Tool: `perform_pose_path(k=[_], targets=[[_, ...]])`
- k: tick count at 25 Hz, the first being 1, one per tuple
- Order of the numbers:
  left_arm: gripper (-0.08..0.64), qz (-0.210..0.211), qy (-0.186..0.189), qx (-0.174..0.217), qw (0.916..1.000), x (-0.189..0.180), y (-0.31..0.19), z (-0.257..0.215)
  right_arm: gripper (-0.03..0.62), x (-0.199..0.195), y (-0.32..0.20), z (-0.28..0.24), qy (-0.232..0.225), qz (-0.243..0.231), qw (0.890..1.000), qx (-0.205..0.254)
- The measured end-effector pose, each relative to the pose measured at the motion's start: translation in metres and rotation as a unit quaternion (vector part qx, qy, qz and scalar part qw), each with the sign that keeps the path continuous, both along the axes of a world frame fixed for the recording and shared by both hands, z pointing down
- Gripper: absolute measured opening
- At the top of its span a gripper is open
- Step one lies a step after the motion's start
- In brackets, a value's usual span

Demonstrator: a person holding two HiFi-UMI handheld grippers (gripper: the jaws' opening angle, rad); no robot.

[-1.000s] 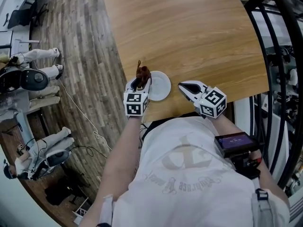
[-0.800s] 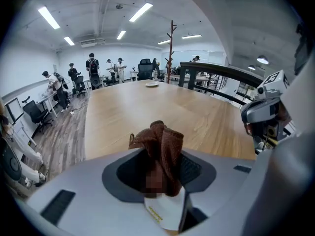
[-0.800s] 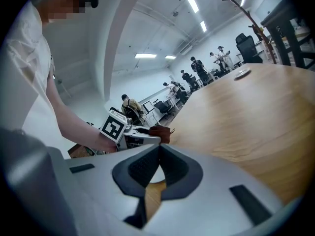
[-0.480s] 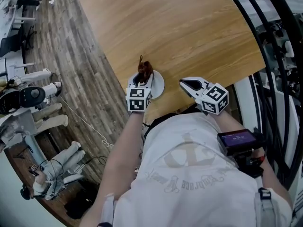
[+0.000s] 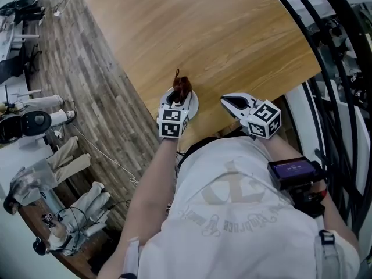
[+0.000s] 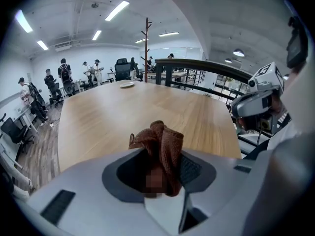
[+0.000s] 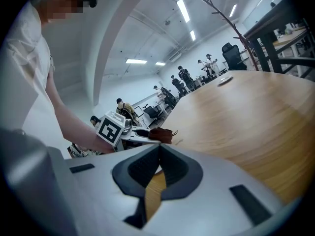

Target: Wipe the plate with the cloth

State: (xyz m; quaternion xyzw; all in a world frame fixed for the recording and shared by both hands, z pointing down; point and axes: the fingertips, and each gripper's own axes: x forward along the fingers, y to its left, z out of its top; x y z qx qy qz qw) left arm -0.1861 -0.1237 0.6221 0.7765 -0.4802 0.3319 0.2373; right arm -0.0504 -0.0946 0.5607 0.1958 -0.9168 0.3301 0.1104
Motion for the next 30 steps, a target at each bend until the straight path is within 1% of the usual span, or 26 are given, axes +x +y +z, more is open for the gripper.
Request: perform_pose_path(k=[3,9,16,19,24,30], targets=[[0.17,-0.013,-0.008,-0.002,0.9999,-0.011,0.006,0.003,0.012,0.0,0.001,0.002,-0.003,-0.002,1.0,0.002],[0.17,-0.043,-0.027,-0.009,0.9987,-0.044,0.018,0.012,0.012,-0.013,-0.004,0.011,-0.007,-0.019,1.0,0.0],[0.17,-0.072,-0.058,-0.014,0.9956,-0.065,0.049,0.016,0.012,-0.018,0.001,0.012,-0.015,-0.038,0.999,0.007],[0.17,-0.082,-0.061,-0.017,0.9946,-0.072,0.053,0.017,0.014,-0.021,0.002,0.011,-0.015,-0.041,0.999,0.007],[0.17,-0.059,-0.054,-0.013,0.9967,-0.056,0.046,0.016,0.012,-0.02,0.003,0.013,-0.012,-0.038,0.999,0.002],[0.17,-0.007,-0.04,-0.007,0.9992,-0.015,0.033,0.012,0.012,-0.015,-0.003,0.011,-0.011,-0.026,1.0,0.002]])
